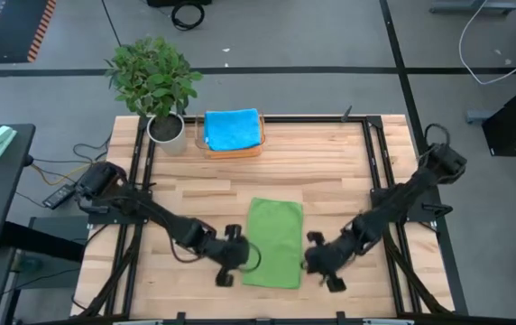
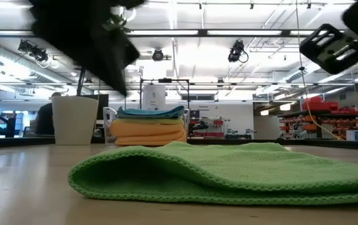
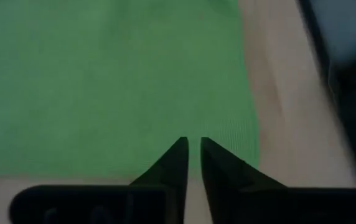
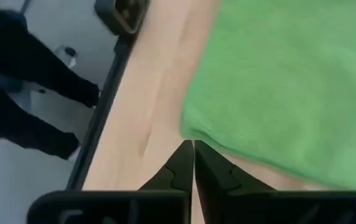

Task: Fold microfiber towels
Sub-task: Fold the green microfiber cloth

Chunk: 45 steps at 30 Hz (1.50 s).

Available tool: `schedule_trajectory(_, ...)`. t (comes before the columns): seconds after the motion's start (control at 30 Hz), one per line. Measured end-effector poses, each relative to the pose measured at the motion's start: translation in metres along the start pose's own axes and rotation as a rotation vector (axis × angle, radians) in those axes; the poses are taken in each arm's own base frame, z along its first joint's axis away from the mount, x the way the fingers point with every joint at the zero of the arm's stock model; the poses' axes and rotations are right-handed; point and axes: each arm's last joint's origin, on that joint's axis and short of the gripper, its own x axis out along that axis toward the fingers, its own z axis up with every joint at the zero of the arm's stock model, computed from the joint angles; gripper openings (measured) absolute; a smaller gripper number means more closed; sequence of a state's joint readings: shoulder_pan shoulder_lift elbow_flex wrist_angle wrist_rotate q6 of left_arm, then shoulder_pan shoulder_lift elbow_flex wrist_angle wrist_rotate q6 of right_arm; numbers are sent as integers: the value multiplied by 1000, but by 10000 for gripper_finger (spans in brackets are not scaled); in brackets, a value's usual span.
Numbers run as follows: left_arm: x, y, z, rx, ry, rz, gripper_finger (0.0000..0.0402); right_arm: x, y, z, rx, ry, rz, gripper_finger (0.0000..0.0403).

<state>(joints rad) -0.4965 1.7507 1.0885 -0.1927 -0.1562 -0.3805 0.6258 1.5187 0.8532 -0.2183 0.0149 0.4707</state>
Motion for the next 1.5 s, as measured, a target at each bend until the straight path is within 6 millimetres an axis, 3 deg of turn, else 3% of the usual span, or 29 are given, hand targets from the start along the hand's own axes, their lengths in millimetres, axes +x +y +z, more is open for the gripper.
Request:
schedule_trajectory(0.2,7,-22,-16,401,25,-28,111,29,17,-12,-192,-15,-4,43)
schedule_trajectory(0.47,18,-35,-25,770,10,-52,192,39,24,-10,-230,-102,-43,75)
schedule_trajectory(0.63,28,-27,-24,796,16,-29,205,36,22,-6,-204,-140,-63,80)
schedule_trajectory(0.97,33,-21,-24,787,30,-18,173,36,21,-4,-161,-153,-60,81)
schedule_trajectory(1.3,32,-25,-26,796,32,-26,180,36,21,-4,-258,-151,-67,81)
schedule_trajectory(1.5,19,-36,-29,854,36,-30,187,33,28,1,-365,-170,-61,98)
